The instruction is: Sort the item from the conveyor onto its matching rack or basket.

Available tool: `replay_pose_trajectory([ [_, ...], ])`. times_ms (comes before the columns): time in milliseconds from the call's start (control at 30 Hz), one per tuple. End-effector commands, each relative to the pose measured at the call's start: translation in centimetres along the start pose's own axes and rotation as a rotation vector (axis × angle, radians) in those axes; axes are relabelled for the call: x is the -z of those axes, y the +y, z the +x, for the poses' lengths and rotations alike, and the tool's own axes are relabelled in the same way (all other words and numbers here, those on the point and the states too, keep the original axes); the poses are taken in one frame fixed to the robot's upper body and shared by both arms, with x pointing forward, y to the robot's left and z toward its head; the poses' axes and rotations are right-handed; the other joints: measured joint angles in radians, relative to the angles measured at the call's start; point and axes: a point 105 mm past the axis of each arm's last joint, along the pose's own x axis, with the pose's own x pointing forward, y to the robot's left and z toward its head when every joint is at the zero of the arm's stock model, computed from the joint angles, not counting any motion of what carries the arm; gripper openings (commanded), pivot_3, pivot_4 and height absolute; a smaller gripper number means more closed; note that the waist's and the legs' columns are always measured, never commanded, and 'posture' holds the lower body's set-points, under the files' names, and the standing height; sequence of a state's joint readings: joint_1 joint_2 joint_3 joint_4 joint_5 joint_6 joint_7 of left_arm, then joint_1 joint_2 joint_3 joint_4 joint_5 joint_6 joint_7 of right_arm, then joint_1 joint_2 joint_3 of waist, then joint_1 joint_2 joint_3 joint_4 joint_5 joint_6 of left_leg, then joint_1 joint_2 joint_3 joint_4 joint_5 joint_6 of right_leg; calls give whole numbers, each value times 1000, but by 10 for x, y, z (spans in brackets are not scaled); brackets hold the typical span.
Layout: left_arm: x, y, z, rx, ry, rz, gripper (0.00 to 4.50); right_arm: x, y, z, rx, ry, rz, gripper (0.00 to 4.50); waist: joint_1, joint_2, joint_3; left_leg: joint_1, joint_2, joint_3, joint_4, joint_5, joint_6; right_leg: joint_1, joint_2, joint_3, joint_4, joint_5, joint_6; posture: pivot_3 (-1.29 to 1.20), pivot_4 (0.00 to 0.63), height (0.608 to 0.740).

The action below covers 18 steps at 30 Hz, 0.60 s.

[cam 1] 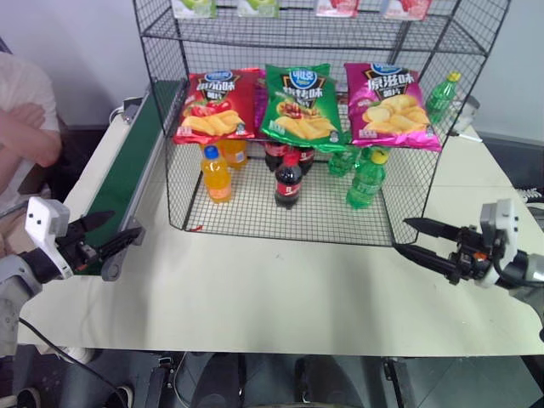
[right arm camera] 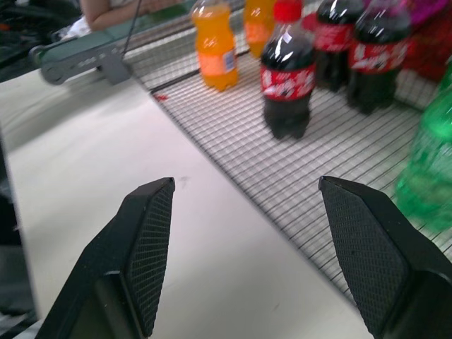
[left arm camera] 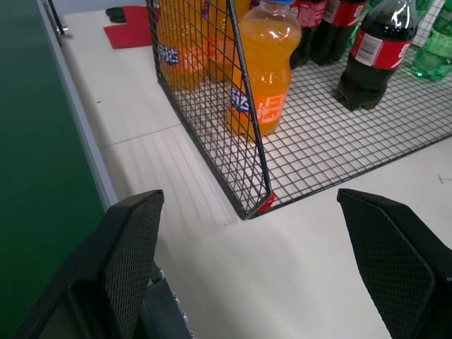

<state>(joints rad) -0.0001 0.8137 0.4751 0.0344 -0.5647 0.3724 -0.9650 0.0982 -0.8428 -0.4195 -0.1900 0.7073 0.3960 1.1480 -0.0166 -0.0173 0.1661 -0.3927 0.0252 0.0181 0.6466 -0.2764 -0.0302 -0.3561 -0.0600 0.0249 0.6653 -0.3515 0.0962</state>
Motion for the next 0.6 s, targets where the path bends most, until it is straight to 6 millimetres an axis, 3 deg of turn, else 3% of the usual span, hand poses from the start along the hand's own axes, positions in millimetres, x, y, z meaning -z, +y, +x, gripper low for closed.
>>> replay_pose_trajectory([
  [33,-12,0,-2,15,-23,75,4223,-8,-2,-5,6,-13,-50,3389,-2,0,0,0,0,0,0,0,0,0,0,0,0,0,0,0,150,739],
  [367,-12,2,-1,3,-17,110,4223,-5,1,-2,1,0,-69,3389,0,0,0,0,0,0,0,0,0,0,0,0,0,0,0,0,150,739],
  [600,-19,0,-4,70,-61,91,4223,-14,1,4,11,-9,-77,3389,-1,0,0,0,0,0,0,0,0,0,0,0,0,0,0,0,150,739],
])
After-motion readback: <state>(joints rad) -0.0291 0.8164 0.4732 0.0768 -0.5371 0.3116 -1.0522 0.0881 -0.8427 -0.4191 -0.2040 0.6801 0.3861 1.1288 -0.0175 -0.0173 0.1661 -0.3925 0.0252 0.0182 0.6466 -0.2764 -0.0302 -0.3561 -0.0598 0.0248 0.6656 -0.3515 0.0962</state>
